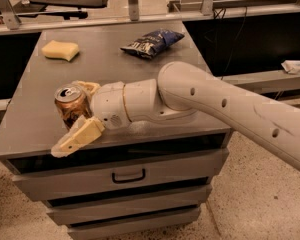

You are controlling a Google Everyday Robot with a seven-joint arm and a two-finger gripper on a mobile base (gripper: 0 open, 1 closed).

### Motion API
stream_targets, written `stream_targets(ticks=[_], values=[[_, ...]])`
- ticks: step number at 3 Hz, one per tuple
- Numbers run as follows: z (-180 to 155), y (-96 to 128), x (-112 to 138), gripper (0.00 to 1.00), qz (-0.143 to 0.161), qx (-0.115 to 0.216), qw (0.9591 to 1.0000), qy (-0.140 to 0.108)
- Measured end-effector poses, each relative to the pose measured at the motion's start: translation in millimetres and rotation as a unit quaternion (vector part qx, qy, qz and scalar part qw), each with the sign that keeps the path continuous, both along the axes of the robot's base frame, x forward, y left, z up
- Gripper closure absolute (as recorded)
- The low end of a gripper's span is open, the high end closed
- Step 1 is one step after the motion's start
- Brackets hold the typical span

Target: Move orange can near sponge

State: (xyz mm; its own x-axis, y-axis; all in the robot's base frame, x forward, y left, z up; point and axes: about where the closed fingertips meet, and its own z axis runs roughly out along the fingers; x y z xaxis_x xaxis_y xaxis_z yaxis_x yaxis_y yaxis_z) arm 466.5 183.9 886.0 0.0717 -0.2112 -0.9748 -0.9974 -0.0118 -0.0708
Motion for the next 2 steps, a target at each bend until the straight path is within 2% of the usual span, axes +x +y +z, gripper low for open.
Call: stream_targets(ticks=[1, 2], values=[[-9.5, 8.3, 1.7, 0.18, -0.003, 0.009, 0.9999, -0.005], [-8.9, 5.3, 7.0, 0.41, -0.01, 0.009, 0.9998, -0.014]])
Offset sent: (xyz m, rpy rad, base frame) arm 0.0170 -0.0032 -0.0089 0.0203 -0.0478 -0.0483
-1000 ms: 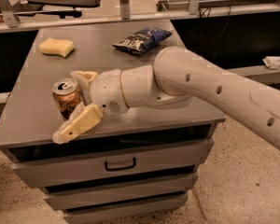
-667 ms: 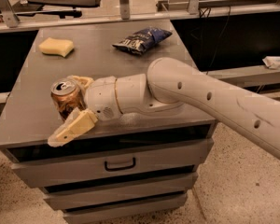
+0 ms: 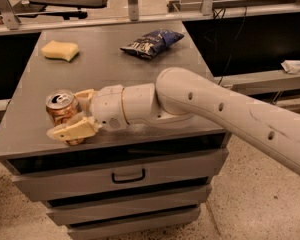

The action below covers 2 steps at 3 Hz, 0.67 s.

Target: Move orange can near sponge

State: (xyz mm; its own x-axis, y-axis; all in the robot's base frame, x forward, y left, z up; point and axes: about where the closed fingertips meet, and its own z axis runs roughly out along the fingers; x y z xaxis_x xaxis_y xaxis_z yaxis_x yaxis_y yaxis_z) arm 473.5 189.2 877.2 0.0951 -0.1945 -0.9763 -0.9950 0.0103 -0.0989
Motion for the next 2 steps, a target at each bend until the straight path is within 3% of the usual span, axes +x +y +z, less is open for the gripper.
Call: stream_targets(ticks=[1, 2], values=[[15, -17, 10, 0.65, -0.016, -0.009, 0.9997, -0.016], [49, -52, 21, 0.88, -0.038, -0.002, 0.9987, -0.034]])
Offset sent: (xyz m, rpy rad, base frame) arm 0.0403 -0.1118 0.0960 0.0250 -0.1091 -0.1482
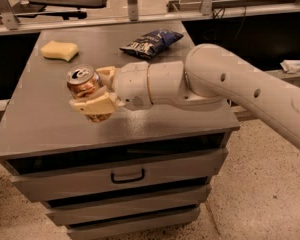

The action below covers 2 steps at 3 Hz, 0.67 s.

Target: Move orange can near sponge

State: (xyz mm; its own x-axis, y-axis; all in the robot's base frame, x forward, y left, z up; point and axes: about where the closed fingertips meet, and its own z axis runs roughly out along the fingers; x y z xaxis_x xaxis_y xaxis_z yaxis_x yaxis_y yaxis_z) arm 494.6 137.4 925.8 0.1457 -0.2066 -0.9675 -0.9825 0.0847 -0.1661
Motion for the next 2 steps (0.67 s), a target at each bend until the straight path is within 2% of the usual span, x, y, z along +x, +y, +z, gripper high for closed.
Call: stream_targets(ticks=[1, 2], values=[[1.8, 2.0, -1.2, 1.0, 0.003, 0.0, 1.0, -0.002], [1.7, 2.3, -1.4, 1.0, 0.003, 0.0, 1.0, -0.002]])
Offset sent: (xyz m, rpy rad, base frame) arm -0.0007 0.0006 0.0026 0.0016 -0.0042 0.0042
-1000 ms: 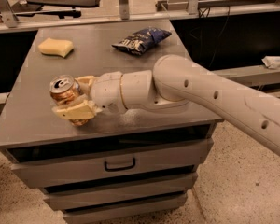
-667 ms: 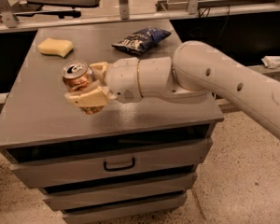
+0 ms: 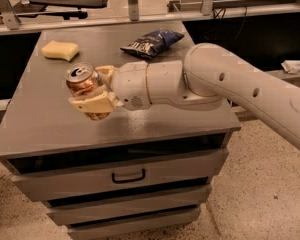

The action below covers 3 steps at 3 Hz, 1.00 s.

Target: Move orange can near sponge

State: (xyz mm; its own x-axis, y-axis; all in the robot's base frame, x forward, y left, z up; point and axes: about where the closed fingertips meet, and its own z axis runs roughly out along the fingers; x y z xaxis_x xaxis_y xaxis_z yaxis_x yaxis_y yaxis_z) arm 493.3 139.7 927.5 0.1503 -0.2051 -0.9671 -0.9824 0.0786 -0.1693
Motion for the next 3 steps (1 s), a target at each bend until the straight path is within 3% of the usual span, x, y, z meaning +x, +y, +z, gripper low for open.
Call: stream_targets(ticks=[1, 3], values=[[1, 2, 17, 1.0, -0.006, 0.003, 0.9998, -0.019], [3, -15, 120, 1.0, -0.029, 0.012, 0.9979, -0.057]])
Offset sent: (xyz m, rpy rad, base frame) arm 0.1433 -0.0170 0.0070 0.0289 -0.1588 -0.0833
